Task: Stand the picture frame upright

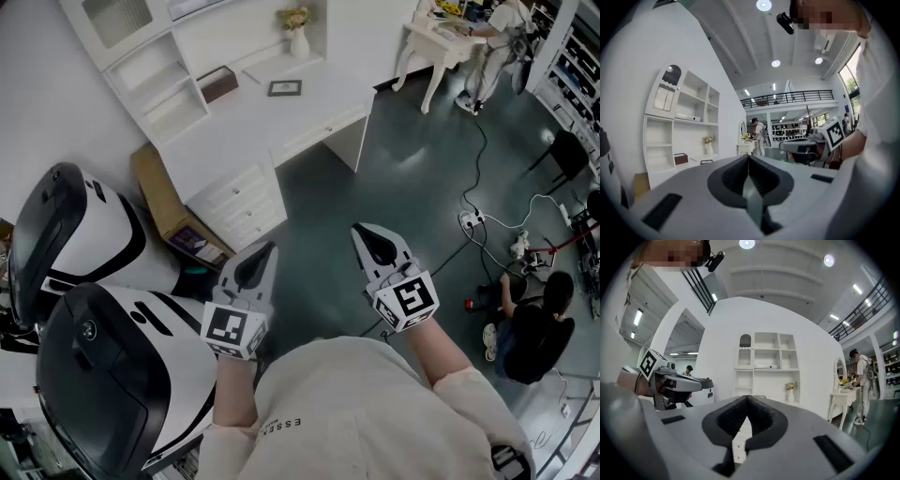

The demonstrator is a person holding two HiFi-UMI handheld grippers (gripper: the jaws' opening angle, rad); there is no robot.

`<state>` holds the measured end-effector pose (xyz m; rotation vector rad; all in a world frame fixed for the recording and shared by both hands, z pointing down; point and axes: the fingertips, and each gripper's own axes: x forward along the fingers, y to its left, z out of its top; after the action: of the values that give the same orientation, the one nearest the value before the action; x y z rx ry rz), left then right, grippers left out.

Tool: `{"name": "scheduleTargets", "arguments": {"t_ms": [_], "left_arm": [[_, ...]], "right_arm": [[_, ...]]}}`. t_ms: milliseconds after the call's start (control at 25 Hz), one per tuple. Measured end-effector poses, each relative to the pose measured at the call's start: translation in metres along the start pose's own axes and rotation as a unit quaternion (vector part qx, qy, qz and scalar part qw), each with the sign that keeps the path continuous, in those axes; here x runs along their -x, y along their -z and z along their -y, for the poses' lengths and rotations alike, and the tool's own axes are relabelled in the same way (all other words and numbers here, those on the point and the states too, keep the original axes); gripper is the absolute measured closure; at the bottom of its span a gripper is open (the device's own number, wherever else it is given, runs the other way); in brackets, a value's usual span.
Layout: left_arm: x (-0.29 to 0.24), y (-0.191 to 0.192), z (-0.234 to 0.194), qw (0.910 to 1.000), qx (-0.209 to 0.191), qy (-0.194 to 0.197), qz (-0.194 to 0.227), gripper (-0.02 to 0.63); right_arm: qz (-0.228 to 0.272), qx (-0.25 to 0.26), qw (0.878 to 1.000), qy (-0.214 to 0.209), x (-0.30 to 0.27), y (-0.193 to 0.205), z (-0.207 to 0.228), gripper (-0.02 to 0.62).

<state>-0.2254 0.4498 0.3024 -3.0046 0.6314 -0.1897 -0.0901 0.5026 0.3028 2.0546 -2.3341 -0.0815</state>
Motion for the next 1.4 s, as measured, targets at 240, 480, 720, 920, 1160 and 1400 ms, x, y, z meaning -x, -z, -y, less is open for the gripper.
{"name": "scheduleTargets", "arguments": {"t_ms": [240,480,720,920,1160,1400], "left_arm": [[-0.007,0.004,-0.005,0.9999,0.01,-0.002,-0.002,0.603],[-0.009,0.006,-0.011,0.9999,0.016,-0.003,-0.001,0.603],[-0.006,0.014,-0.022,0.9984,0.052,-0.005,0.023,0.577],[-0.006,0.032,-0.045,0.9968,0.075,-0.019,0.016,0.424],[-0.009,0.046,-0.063,0.9969,0.075,-0.023,-0.004,0.425],[-0.035,0.053,-0.079,0.9955,0.081,-0.046,-0.014,0.425]], "right_arm": [[-0.004,-0.002,1.0,-0.004,-0.003,0.006,0.003,0.58],[-0.008,-0.009,1.0,-0.011,-0.009,0.011,0.002,0.58],[-0.013,-0.042,0.999,0.003,-0.018,0.021,0.007,0.578],[-0.041,-0.065,0.997,0.01,-0.035,0.038,0.01,0.458],[-0.067,-0.035,0.997,-0.003,-0.06,0.049,0.006,0.454],[-0.078,-0.044,0.995,-0.034,-0.091,0.065,0.029,0.454]]}}
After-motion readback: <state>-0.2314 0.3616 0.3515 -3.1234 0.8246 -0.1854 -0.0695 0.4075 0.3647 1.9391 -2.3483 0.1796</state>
